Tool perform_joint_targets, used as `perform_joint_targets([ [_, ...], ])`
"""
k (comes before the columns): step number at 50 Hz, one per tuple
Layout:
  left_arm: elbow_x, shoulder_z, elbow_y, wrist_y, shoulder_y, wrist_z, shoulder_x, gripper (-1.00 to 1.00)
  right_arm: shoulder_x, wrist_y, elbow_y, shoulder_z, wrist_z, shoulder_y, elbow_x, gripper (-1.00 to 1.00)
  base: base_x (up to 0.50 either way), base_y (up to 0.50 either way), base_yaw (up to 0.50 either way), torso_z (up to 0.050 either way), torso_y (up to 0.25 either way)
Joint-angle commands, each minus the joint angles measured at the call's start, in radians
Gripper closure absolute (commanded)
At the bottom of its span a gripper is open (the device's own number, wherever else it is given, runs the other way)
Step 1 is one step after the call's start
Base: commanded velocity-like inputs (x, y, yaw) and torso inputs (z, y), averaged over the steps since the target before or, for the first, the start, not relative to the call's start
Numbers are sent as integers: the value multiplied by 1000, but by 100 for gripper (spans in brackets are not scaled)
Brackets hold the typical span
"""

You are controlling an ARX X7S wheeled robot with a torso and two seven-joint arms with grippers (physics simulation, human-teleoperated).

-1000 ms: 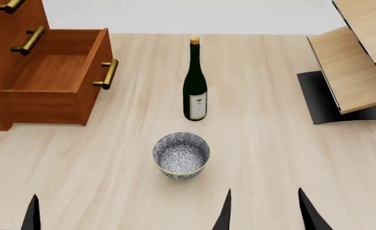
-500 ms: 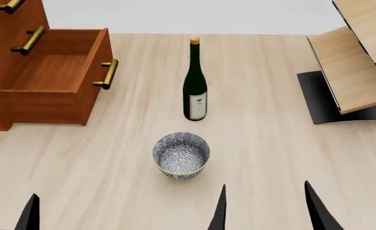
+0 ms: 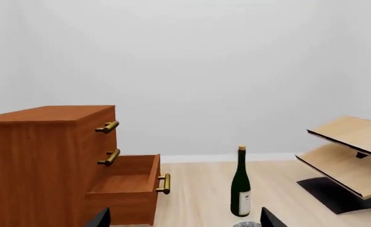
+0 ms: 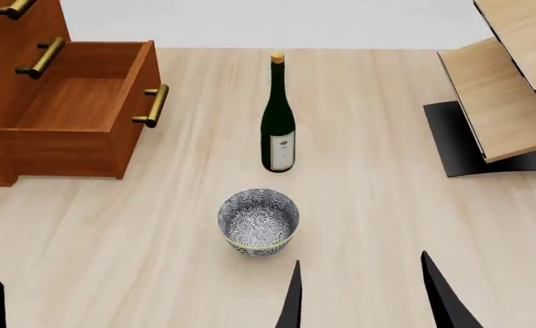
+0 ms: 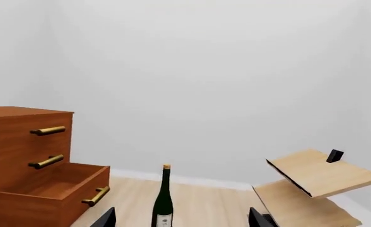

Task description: Put the wine bottle in the bottom drawer of the cabinet.

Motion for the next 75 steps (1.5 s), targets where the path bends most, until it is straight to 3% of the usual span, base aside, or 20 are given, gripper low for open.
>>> perform_joint_targets([
  [1,4,127,1,44,-107,-51,-5,-100,50,-38,3,-95,80,71,37,-100,0,0,0,0,0],
  [24,11,94,1,32,-74,-51,-13,-100,39,-33,8,-129,71,102,26,-100,29,1,0,0,0],
  [41,-18,78,1,44,-90,-51,-64,-100,42,-52,11,-144,74,107,23,-100,256,2,0,0,0],
  [56,-5,-18,1,9,7,-51,-44,-100,48,-79,28,-157,71,99,-1,-100,269,27,0,0,0],
  [75,7,-17,1,15,10,-51,-55,-100,44,-88,42,-171,55,105,-2,-100,249,209,0,0,0],
])
